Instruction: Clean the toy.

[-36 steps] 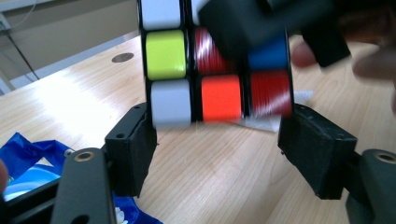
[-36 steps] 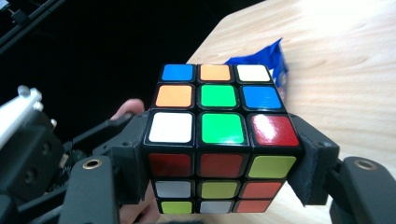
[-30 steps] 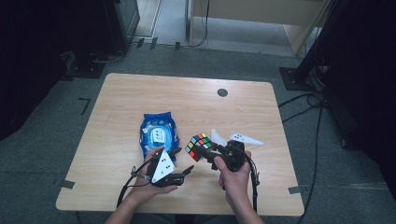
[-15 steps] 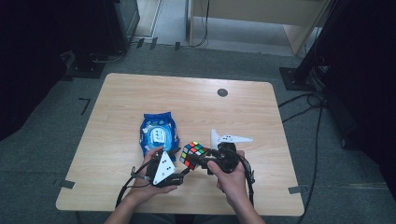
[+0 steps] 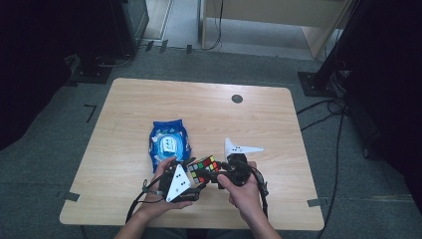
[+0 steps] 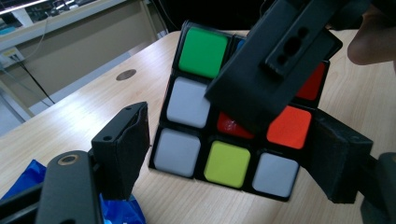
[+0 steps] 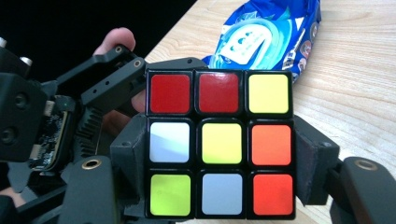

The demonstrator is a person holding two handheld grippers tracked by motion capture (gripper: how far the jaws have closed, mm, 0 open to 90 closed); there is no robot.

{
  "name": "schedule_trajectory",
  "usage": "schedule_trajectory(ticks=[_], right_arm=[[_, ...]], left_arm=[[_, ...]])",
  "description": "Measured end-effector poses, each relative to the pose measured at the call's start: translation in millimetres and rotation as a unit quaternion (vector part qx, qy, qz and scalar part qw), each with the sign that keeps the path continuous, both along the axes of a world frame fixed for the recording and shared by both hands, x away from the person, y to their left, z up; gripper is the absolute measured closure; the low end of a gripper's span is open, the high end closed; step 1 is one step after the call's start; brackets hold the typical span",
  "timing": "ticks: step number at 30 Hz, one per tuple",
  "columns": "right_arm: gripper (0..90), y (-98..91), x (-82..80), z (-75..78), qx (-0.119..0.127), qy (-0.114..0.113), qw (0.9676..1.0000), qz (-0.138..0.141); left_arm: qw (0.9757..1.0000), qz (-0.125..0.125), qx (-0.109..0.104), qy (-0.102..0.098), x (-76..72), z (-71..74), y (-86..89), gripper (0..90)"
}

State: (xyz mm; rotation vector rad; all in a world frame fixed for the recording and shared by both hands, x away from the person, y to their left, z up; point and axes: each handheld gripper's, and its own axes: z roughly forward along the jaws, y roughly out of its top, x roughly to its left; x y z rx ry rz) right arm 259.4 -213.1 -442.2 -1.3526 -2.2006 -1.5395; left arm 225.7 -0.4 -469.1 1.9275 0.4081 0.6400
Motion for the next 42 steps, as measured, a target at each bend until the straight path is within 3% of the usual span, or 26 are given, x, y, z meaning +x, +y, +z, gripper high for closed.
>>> schedule_trajectory(ticks=[4, 12, 19, 21, 24, 28, 30, 33, 37, 40, 42], right_arm=[[34.2, 2.4, -0.8, -1.5, -0.002, 0.001, 1.0, -0.004], [34.2, 4.5, 1.4, -5.1, -0.015, 0.017, 0.9997, 0.004], [32.2, 0.3, 3.9, -2.5, -0.006, 0.017, 0.9996, 0.02], [30.9, -8.6, 5.7, 5.1, -0.001, 0.006, 0.9995, 0.03], [31.8, -28.7, 6.7, 19.2, 0.01, -0.025, 0.9994, 0.023], [33.7, -46.9, 9.5, 20.6, -0.029, -0.069, 0.9972, -0.008], [36.5, -51.0, 13.5, 11.8, -0.072, -0.095, 0.9926, -0.023], [39.9, -53.7, 20.2, -9.6, -0.148, -0.125, 0.9803, -0.039], [44.2, -63.2, 29.7, -39.9, -0.171, -0.126, 0.9748, -0.067], [46.1, -68.1, 34.0, -54.4, -0.202, -0.139, 0.9658, -0.084], [47.8, -70.7, 37.6, -62.3, -0.221, -0.13, 0.9628, -0.085]], left_arm=[[1.0, -0.004, 0.001, 0.002, -0.2, -2.2, 0.1, 26.1], [0.9992, -0.005, 0.029, -0.026, -6.3, -5.2, -5.7, 33.5], [0.9999, 0.0, 0.012, -0.004, -1.0, -2.2, 0.2, 33.9], [0.9999, 0.014, 0.005, 0.006, 4.2, -1.5, 6.9, 33.9], [0.9991, 0.034, -0.014, 0.023, 12.5, -0.4, 18.5, 33.9], [0.9981, 0.046, -0.023, 0.033, 17.5, -0.1, 25.8, 33.9], [0.9982, 0.046, -0.022, 0.033, 17.3, -0.3, 26.4, 33.9], [0.9982, 0.045, -0.02, 0.033, 17.2, -1.0, 25.8, 33.9], [0.9983, 0.043, -0.017, 0.037, 17.7, -2.5, 25.6, 33.9], [0.9982, 0.041, -0.017, 0.039, 17.9, -3.5, 25.2, 33.9], [0.9982, 0.041, -0.018, 0.04, 17.7, -3.7, 25.0, 33.9]])
